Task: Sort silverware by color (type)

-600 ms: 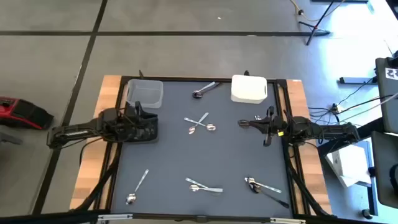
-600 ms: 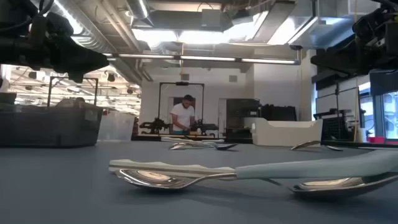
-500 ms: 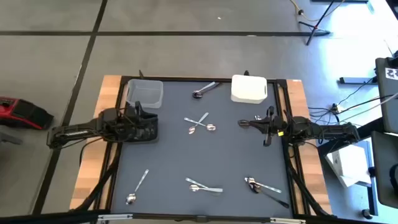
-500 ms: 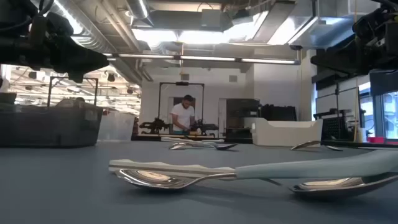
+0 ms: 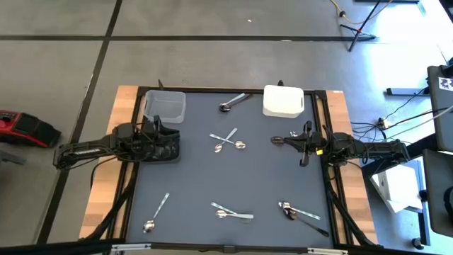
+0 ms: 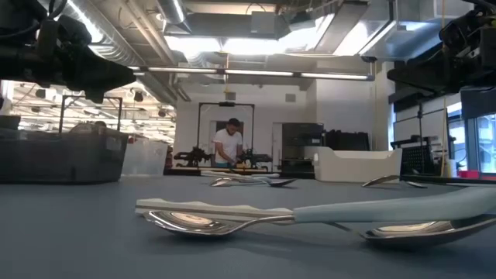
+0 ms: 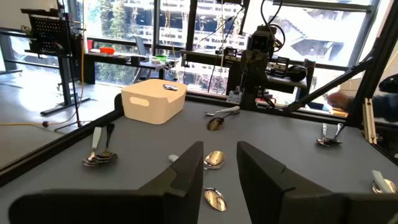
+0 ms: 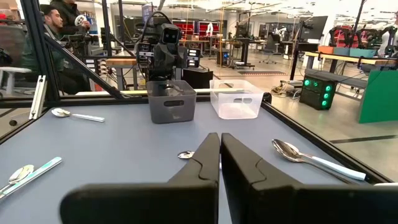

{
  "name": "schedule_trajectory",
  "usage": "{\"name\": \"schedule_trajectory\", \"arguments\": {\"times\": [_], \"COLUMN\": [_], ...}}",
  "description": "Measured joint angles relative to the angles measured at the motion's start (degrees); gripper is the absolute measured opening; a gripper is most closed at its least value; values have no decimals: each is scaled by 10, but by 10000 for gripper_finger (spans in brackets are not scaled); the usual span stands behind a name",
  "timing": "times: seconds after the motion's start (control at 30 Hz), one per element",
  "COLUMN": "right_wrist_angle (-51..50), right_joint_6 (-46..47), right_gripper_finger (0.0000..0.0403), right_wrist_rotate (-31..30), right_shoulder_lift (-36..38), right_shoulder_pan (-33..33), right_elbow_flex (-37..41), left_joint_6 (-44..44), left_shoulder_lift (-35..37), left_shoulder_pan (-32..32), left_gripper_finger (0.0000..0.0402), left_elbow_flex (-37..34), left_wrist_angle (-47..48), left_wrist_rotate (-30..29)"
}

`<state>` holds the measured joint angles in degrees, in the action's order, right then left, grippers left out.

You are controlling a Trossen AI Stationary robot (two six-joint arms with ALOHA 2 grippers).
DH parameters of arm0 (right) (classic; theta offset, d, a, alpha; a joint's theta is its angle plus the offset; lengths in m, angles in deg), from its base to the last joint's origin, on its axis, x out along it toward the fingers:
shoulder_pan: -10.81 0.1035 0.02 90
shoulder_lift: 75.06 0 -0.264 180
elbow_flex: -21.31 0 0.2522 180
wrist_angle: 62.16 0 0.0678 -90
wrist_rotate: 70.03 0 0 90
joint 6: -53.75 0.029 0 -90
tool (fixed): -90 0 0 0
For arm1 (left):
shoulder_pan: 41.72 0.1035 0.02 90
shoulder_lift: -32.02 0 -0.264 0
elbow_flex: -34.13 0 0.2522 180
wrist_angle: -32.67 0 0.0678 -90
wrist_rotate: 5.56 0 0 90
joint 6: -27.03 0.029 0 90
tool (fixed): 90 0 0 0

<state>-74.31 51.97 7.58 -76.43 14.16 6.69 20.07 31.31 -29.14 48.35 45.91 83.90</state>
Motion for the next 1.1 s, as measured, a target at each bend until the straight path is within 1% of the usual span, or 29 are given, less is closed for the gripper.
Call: {"name": "schedule_trajectory", "arguments": {"times": [1.07,1.1], "right_wrist_angle": [0,3], "right_joint_6": [0,-14], "right_gripper_finger": [7,7], "right_wrist_rotate": [0,-1], "right_shoulder_lift": [0,0], "right_shoulder_pan": [0,0], "right_elbow_flex": [0,0], "left_joint_6": [0,0], "left_shoulder_lift": [0,0], "left_shoulder_pan": [0,0], "left_gripper_finger": [92,92], "left_elbow_flex": [0,0], "left_wrist_angle": [0,0], "left_wrist_rotate": [0,0]}}
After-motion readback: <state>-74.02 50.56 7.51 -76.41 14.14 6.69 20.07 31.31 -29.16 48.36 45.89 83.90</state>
